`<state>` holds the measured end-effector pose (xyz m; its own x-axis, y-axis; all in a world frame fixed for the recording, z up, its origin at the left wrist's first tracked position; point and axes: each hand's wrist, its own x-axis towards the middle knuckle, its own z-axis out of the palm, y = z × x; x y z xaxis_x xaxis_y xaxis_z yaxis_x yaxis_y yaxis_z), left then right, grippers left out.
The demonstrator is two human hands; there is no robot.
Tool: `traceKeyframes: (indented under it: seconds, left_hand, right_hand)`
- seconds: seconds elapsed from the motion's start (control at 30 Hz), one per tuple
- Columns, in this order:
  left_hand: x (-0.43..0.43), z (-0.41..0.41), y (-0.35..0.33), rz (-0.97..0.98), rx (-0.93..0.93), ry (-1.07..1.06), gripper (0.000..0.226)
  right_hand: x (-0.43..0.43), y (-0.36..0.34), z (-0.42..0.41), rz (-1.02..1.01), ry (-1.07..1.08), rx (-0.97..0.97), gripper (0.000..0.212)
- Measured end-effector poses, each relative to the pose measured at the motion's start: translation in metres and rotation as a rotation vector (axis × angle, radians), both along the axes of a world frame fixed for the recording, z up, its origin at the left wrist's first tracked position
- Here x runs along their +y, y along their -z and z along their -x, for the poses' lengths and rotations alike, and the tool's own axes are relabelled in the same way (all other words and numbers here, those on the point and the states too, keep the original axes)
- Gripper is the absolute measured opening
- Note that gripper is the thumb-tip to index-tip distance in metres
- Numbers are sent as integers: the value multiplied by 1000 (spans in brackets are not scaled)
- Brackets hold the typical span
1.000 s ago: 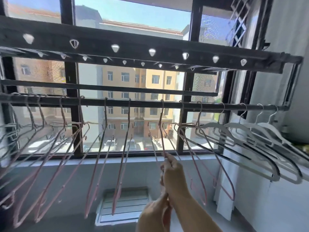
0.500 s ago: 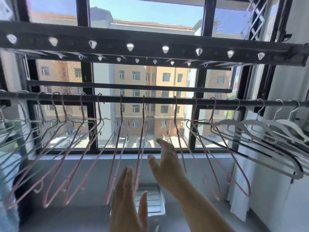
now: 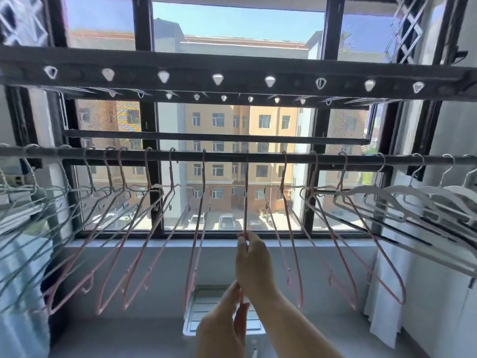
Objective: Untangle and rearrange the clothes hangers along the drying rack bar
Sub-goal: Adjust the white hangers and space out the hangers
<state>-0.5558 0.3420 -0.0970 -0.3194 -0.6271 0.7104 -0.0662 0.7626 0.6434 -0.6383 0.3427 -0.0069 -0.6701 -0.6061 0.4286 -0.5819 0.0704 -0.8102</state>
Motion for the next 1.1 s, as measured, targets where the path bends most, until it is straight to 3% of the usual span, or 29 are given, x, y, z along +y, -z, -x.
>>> traceKeyframes:
  seconds: [0.27, 0.57, 0.73, 0.83, 0.93, 1.03, 1.1]
  left_hand:
    - [13, 7, -9, 38, 1, 9, 84]
    - [24, 6, -19, -39, 19, 69, 59]
    - [20, -3, -16, -50, -5, 94, 57]
    - [19, -24, -26, 87, 86, 16, 47]
    - [12, -49, -40, 232, 228, -138, 51]
    - [-2, -63, -41, 118, 84, -255, 66]
    - [-6, -65, -36, -49, 1, -249, 67]
  right_hand:
    - [12, -3, 10, 3, -1, -29, 31]
    - [20, -7, 12, -31, -10, -35, 29]
    - [25, -9, 9, -71, -45, -109, 30]
    - [34, -14, 3, -73, 20, 31, 39]
    - [42, -26, -17, 102, 48, 271, 41]
    - [37, -37, -41, 161, -39, 410, 39]
    - [28, -40, -55, 92, -137, 383, 43]
